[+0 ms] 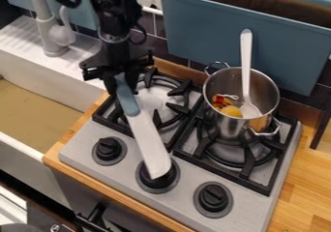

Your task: Put the white knife on top of the burner buttons

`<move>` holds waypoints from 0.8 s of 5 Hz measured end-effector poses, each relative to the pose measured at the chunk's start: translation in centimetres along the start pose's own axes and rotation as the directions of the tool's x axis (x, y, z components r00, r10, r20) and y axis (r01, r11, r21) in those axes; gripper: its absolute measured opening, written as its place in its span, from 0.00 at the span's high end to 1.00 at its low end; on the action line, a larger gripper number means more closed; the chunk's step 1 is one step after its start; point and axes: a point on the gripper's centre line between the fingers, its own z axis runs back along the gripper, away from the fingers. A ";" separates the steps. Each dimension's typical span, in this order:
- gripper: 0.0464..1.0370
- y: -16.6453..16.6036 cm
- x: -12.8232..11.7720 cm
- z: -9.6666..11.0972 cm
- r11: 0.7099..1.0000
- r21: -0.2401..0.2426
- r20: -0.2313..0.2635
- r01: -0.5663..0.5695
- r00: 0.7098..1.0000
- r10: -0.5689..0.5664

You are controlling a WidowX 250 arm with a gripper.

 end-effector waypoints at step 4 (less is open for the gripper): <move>0.67 1.6 -3.6 1.4 0.884 -0.047 -0.049 -0.465 0.885 0.463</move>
